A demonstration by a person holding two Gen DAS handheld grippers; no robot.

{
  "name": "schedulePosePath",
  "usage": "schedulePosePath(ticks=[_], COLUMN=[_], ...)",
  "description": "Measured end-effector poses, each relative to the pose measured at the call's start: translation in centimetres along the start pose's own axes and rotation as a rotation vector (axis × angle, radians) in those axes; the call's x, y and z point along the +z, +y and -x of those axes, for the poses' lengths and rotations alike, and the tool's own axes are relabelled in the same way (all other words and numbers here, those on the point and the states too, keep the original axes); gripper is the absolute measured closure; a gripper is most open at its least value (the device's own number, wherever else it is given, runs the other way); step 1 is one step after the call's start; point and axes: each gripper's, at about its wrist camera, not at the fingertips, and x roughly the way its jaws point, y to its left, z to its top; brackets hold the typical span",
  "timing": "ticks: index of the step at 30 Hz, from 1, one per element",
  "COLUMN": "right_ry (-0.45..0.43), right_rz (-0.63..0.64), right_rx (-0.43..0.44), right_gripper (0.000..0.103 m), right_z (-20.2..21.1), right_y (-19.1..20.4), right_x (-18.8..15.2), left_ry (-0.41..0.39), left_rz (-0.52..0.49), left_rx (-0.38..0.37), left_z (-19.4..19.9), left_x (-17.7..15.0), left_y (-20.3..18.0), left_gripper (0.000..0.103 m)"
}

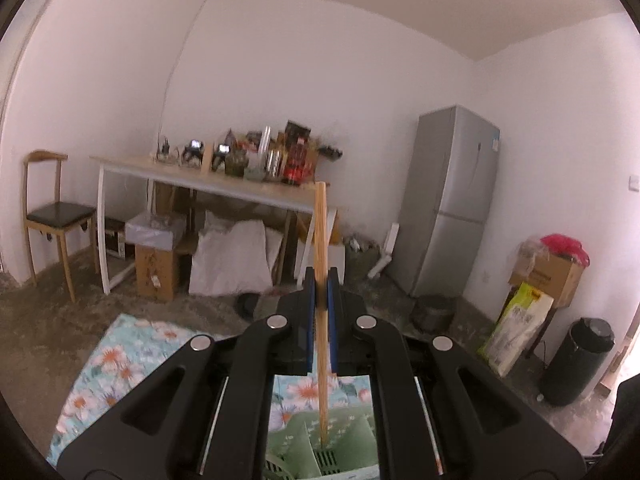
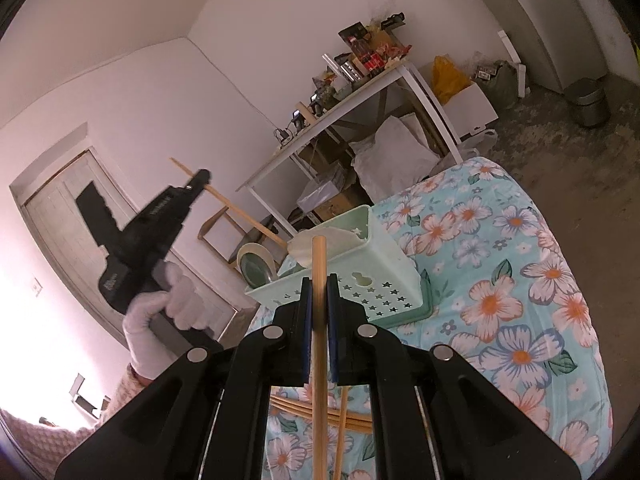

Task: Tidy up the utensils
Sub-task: 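Carry both chopsticks over the mint holder and lower them inside with both grippers, then open the left gripper over the mint holder and withdraw it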

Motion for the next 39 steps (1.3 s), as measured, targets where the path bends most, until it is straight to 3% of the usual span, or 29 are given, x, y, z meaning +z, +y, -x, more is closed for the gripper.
schedulePosePath(ticks=[3,7,12,15,19,28,32,39], right_ry=[0.011,0.012,0.009,0.006,0.002,-0.005,-0.01,-0.03], right_rz=[-0.007,-0.01,-0.011,-0.006,0.003,0.029,0.049,0.12], right_rx=[-0.004,-0.003,0.001,0.005,0.011,0.016,0.022,0.05], right_gripper=[0.096,0.096,0.096,0.096,0.096,0.096,0.096,0.096], right_z=[-0.3,-0.3,-0.1,0.1,0.3,0.3,0.0,-0.7], right_y=[-0.2,-0.3,-0.2,0.1,0.9,2.9,4.1,7.2], right_x=[0.0,-0.1,-0.2,-0.3,-0.5,-0.4,-0.2,0.4], left_ry=[0.042,0.062,0.06,0.054,0.06,0.065,0.104,0.2], left_rz=[0.018,0.015,0.008,0.003,-0.024,-0.029,-0.042,0.02], left_rx=[-0.007,-0.007,0.007,0.031,0.056,0.099,0.119,0.151], left_z=[-0.8,-0.5,1.1,2.6,4.5,10.1,12.1,13.9], left_x=[-0.9,-1.5,-1.3,-1.4,-2.0,-3.5,-5.5,-9.6], left_y=[0.5,0.7,0.7,0.8,1.2,3.4,4.7,7.3], left_gripper=[0.097,0.077,0.06,0.039,0.028,0.019,0.016,0.015])
